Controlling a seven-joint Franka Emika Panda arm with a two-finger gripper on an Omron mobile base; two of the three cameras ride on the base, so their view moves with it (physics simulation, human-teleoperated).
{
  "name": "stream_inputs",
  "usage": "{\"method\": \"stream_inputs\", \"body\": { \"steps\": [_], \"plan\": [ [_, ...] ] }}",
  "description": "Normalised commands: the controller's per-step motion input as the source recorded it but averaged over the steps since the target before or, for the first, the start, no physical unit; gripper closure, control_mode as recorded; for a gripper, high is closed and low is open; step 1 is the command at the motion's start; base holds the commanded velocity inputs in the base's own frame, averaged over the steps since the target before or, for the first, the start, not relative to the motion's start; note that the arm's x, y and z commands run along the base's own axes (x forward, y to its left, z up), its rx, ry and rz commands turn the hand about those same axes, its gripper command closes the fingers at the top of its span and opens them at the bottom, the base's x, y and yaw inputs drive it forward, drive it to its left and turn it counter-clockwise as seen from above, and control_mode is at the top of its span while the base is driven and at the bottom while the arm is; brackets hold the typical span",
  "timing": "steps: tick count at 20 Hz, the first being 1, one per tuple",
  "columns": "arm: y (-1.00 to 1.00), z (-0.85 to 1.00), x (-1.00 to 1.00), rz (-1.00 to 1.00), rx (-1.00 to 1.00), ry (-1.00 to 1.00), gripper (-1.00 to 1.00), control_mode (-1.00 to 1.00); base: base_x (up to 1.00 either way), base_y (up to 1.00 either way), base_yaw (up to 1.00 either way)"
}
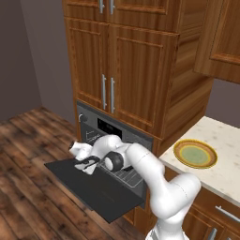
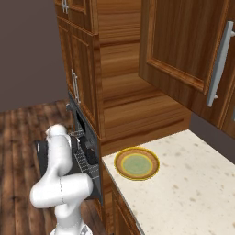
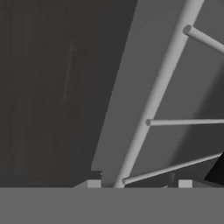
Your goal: Take the baked cake out of the oven and place it on the plate for cooling. Then close the oven door.
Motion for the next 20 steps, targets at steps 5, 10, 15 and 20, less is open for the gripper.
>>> {"method": "stream_inputs", "body": {
  "steps": [5, 10, 15, 20],
  "plan": [
    [0.89, -0.68, -0.93, 0.02, 0.00, 0.14, 1.00, -1.00, 0.00, 0.00, 0.00],
    [0.88, -0.70, -0.89, 0.02, 0.00, 0.14, 1.00, -1.00, 0.00, 0.00, 0.00],
    [0.70, -0.50, -0.72, 0.00, 0.00, 0.13, -1.00, -1.00, 0.00, 0.00, 0.00],
    [0.30, 0.06, -0.39, 0.00, 0.00, 0.10, -1.00, -1.00, 0.00, 0.00, 0.00]
  ]
}}
